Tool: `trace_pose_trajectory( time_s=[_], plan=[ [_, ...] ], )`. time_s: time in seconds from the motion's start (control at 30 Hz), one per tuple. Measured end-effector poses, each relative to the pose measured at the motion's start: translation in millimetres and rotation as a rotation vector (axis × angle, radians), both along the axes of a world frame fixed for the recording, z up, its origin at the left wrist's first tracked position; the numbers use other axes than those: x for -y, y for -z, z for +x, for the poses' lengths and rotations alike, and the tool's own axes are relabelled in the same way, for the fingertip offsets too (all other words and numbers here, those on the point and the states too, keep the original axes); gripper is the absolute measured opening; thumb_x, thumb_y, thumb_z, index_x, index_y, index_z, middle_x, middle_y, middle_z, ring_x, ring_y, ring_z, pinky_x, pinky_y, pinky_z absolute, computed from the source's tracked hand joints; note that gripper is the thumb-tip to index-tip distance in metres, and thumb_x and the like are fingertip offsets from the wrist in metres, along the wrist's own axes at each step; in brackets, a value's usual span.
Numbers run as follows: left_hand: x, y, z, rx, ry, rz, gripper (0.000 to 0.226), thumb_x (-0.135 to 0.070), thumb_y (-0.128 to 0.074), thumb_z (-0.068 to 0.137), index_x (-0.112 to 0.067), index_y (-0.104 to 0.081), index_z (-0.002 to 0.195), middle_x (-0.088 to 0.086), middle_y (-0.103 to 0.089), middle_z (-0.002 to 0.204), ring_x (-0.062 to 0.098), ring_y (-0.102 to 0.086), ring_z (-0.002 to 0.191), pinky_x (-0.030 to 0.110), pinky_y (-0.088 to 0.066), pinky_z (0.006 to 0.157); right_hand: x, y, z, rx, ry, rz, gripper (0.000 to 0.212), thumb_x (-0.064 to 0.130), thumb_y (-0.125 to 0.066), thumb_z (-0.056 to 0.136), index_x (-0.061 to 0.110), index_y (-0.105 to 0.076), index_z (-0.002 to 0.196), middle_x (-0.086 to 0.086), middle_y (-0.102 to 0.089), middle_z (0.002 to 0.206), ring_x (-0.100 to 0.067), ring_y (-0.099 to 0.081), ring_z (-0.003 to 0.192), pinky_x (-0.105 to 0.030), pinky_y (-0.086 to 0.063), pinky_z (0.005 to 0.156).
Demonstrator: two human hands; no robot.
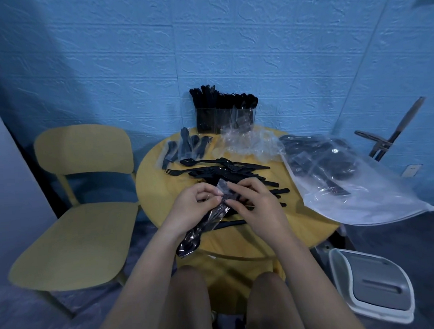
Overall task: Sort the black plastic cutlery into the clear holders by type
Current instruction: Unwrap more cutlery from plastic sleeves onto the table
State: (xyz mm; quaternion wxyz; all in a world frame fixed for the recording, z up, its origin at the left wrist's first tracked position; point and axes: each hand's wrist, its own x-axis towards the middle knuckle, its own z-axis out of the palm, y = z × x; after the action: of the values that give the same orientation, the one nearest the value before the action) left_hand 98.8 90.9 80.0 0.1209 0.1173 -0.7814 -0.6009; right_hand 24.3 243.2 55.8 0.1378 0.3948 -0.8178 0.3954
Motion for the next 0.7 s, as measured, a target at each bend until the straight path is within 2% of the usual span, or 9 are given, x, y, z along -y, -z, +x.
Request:
trace_pose_trajectory(
  time_s=[0.1, 0.2, 0.3, 0.47, 0.6, 0.7],
  plan=[
    [2, 3, 0, -0.001, -0.002, -0.028, 0.009, -0.009, -0.063, 0.089, -0.017, -0.063, 0.085, -0.009, -0.069, 0.075, -0.003, -0.061, 0.067, 0.010, -0.045, 0.066, 1, 2, -2, -0.101, -0.009, 0.065, 0.037, 0.030, -0.062, 0.090, 0.017, -0.062, 0.125, 0.003, -0.057, 0.109, -0.012, -0.059, 0.085, -0.030, -0.054, 0.066],
    [5, 6, 1, -0.001, 0.007, -0.053, 0.008, -0.009, -0.064, 0.089, -0.017, -0.063, 0.085, -0.005, -0.071, 0.078, 0.004, -0.063, 0.075, 0.019, -0.048, 0.076, 4, 6, -3, -0.193, -0.024, 0.074, 0.032, 0.027, -0.057, 0.091, 0.012, -0.068, 0.116, 0.000, -0.059, 0.099, -0.012, -0.057, 0.070, -0.029, -0.052, 0.054],
    [5, 8, 1, -0.007, 0.023, -0.079, 0.010, -0.007, -0.064, 0.088, -0.017, -0.063, 0.085, -0.009, -0.070, 0.078, 0.001, -0.063, 0.078, 0.018, -0.048, 0.080, 7, 10, -3, -0.255, -0.012, 0.087, 0.037, 0.031, -0.046, 0.091, 0.010, -0.071, 0.109, 0.000, -0.060, 0.092, -0.013, -0.057, 0.063, -0.029, -0.051, 0.048],
    [-1, 10, -1, -0.007, 0.032, -0.028, 0.021, -0.004, -0.070, 0.082, -0.021, -0.061, 0.087, -0.008, -0.069, 0.086, 0.009, -0.064, 0.082, 0.017, -0.051, 0.078, 12, 13, -6, -0.308, 0.065, 0.059, 0.023, 0.019, -0.060, 0.087, 0.010, -0.073, 0.104, -0.001, -0.063, 0.086, -0.014, -0.059, 0.063, -0.030, -0.053, 0.048],
    [-1, 10, -2, -0.022, 0.027, -0.019, 0.023, -0.003, -0.070, 0.081, -0.022, -0.060, 0.088, -0.007, -0.068, 0.090, 0.009, -0.065, 0.085, 0.019, -0.051, 0.081, 14, 19, -7, -0.170, 0.071, -0.114, 0.021, 0.012, -0.067, 0.083, 0.010, -0.074, 0.103, 0.002, -0.065, 0.086, -0.008, -0.060, 0.066, -0.024, -0.054, 0.058],
    [-1, 12, -3, 0.000, 0.035, -0.017, 0.022, -0.003, -0.071, 0.080, -0.021, -0.062, 0.089, 0.000, -0.071, 0.094, 0.013, -0.067, 0.090, 0.024, -0.052, 0.086, 14, 24, -9, -0.110, 0.095, -0.172, 0.019, 0.014, -0.061, 0.087, 0.007, -0.075, 0.098, 0.002, -0.064, 0.083, -0.008, -0.059, 0.067, -0.025, -0.054, 0.061]
  ],
)
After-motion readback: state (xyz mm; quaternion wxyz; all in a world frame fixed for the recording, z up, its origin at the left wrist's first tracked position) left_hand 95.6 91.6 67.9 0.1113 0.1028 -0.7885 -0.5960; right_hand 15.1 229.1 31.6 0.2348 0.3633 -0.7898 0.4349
